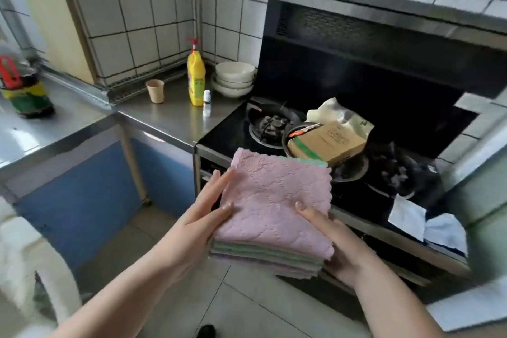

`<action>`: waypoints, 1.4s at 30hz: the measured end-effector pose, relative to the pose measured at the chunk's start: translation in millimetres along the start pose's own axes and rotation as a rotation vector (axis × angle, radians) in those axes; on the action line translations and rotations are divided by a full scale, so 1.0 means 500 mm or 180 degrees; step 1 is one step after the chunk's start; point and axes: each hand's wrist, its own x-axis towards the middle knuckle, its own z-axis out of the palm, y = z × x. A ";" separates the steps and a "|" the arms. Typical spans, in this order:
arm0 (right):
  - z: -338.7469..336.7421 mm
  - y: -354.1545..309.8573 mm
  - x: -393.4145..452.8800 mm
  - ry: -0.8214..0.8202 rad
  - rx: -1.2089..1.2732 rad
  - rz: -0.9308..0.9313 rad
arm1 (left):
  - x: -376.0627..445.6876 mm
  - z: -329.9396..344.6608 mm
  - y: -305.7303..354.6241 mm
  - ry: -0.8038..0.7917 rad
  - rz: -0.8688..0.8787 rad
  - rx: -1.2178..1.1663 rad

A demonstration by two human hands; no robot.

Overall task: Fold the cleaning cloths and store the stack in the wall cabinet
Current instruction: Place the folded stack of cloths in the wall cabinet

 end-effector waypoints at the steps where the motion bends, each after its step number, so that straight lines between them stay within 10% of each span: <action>1: -0.017 -0.021 0.003 0.0065 0.0051 -0.0093 | 0.029 0.016 0.005 -0.0029 0.0050 0.0052; 11: -0.125 -0.266 0.092 0.0382 0.0082 -0.2058 | 0.358 0.149 0.135 -0.0507 0.0529 -0.0017; 18: -0.223 -0.435 0.152 0.1251 -0.1409 -0.3441 | 0.570 0.243 0.232 -0.0994 0.1045 -0.0010; 42: -0.387 -0.949 0.068 0.1121 -0.2186 -0.4398 | 0.780 0.540 0.637 -0.0821 0.3018 0.1773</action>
